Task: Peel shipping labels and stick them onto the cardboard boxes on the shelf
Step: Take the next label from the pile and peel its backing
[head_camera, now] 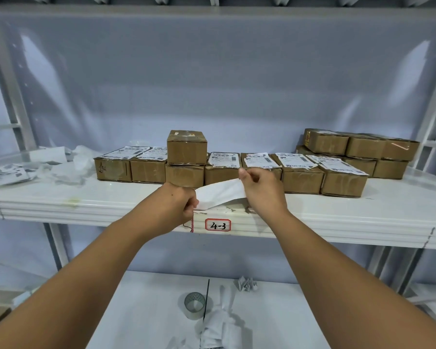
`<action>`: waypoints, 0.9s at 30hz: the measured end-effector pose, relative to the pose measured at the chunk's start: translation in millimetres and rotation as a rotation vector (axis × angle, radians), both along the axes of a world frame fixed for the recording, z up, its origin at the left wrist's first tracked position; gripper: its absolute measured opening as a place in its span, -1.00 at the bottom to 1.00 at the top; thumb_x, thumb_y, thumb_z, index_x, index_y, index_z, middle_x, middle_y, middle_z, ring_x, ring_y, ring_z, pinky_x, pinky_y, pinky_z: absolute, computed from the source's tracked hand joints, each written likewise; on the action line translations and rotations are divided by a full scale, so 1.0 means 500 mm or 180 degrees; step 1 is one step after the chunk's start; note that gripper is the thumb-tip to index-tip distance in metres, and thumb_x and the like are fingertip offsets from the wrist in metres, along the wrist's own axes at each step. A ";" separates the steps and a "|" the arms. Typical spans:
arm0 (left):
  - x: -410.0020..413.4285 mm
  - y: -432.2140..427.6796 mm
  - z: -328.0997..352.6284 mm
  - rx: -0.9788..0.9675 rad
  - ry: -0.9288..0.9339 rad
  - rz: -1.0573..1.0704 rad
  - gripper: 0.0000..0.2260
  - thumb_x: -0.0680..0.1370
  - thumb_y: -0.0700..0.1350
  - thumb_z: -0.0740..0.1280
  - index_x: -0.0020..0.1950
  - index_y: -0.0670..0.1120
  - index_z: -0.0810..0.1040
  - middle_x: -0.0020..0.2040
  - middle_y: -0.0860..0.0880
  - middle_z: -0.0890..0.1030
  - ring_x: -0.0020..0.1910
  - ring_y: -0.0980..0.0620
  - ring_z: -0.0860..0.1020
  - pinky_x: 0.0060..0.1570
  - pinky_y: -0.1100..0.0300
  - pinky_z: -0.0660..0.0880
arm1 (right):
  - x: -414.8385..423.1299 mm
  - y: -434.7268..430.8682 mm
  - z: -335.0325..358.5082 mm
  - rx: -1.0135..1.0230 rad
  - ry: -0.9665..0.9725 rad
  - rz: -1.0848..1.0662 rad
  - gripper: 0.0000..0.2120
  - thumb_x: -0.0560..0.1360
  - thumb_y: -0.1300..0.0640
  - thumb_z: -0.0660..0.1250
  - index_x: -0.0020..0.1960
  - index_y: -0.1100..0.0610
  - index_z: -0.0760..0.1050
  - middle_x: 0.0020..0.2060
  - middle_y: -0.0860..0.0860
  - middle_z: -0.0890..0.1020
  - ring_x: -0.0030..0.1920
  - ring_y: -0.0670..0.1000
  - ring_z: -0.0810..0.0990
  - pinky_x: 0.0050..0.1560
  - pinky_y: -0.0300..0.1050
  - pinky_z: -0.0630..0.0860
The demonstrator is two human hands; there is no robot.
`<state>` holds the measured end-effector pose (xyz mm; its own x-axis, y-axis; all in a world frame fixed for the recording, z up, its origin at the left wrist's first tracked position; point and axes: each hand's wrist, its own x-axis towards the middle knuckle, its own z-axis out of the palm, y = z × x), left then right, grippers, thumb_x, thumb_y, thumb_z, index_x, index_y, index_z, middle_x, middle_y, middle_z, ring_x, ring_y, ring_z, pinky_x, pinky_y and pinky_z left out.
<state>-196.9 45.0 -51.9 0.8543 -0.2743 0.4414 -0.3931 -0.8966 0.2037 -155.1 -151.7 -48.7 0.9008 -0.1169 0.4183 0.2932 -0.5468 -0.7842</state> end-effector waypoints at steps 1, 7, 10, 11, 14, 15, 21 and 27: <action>-0.001 -0.001 0.000 0.0044 0.0012 0.0027 -0.86 0.51 -0.23 0.27 -0.04 -0.15 0.61 0.02 -0.01 0.67 -0.09 0.02 0.61 -0.06 0.12 0.52 | -0.004 -0.002 0.004 0.0152 0.0085 0.0073 -0.62 0.58 -0.17 0.14 -0.02 0.09 0.57 -0.31 -0.11 0.56 -0.44 -0.12 0.52 -0.47 -0.33 0.44; -0.010 -0.008 -0.007 -0.0607 -0.0013 0.0218 -0.86 0.51 -0.24 0.28 -0.12 -0.04 0.60 -0.14 0.00 0.68 -0.20 0.07 0.61 -0.27 0.36 0.48 | -0.009 -0.019 0.017 0.0994 0.0303 0.0554 -0.60 0.53 -0.27 0.13 0.08 -0.05 0.59 -0.06 -0.10 0.62 -0.14 -0.05 0.57 0.04 -0.08 0.52; -0.014 -0.024 -0.002 -0.1461 -0.0120 0.0493 -0.81 0.50 -0.22 0.32 -0.27 0.03 0.55 -0.25 0.10 0.62 -0.29 0.19 0.55 -0.42 0.47 0.36 | -0.013 -0.033 0.018 0.1871 0.0260 0.0967 -0.58 0.53 -0.16 0.21 0.37 -0.15 0.34 0.00 -0.01 0.60 -0.34 -0.08 0.55 -0.24 -0.23 0.53; -0.016 -0.033 0.001 -0.1930 -0.0194 0.0536 -0.80 0.50 -0.22 0.33 -0.29 0.02 0.56 -0.27 0.12 0.62 -0.29 0.16 0.56 -0.39 0.44 0.39 | -0.013 -0.037 0.017 0.2130 0.0231 0.1008 -0.58 0.53 -0.13 0.23 0.37 -0.13 0.31 -0.07 0.00 0.58 -0.37 -0.07 0.54 -0.27 -0.22 0.54; -0.013 -0.072 0.020 -0.3679 -0.0079 0.0112 -0.83 0.52 -0.26 0.31 -0.24 -0.09 0.59 -0.24 -0.03 0.68 -0.23 0.01 0.66 -0.17 0.17 0.60 | -0.016 -0.037 0.011 0.2218 -0.0008 0.0889 -0.70 0.50 -0.09 0.31 0.11 0.00 0.29 -0.14 -0.02 0.54 -0.34 -0.01 0.59 -0.17 -0.12 0.58; -0.011 -0.090 0.028 -0.4180 0.0073 -0.0021 -0.84 0.54 -0.28 0.29 -0.21 -0.14 0.58 -0.21 -0.08 0.69 -0.22 0.01 0.67 -0.15 0.17 0.61 | -0.016 -0.034 0.006 0.2118 -0.0114 0.0821 -0.72 0.49 -0.07 0.34 0.00 0.00 0.27 -0.18 0.00 0.54 -0.35 -0.01 0.59 -0.16 -0.09 0.58; 0.003 -0.186 0.028 -0.5151 0.0479 -0.0344 -0.80 0.53 -0.36 0.24 -0.25 -0.24 0.58 -0.23 -0.19 0.66 -0.21 -0.04 0.67 -0.15 0.23 0.60 | -0.012 -0.024 -0.023 0.1661 -0.0650 0.0642 -0.72 0.32 0.22 0.40 -0.26 0.06 0.27 -0.35 -0.03 0.43 -0.30 -0.05 0.41 -0.26 -0.17 0.37; -0.001 -0.225 0.006 -0.5722 0.1005 -0.0228 -0.88 0.57 -0.32 0.22 -0.15 -0.26 0.50 -0.20 -0.18 0.61 -0.20 0.00 0.63 -0.13 0.26 0.57 | -0.014 -0.034 -0.006 0.2273 -0.0633 0.0561 -0.77 0.50 0.19 0.37 -0.33 0.15 0.48 -0.54 -0.15 0.44 -0.47 -0.16 0.37 -0.37 -0.29 0.31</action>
<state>-197.2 -67.7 -48.8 0.9639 0.2612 0.0511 -0.1767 0.4841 0.8570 -162.3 -168.9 -51.9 0.8467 -0.2816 0.4514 0.5019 0.1414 -0.8533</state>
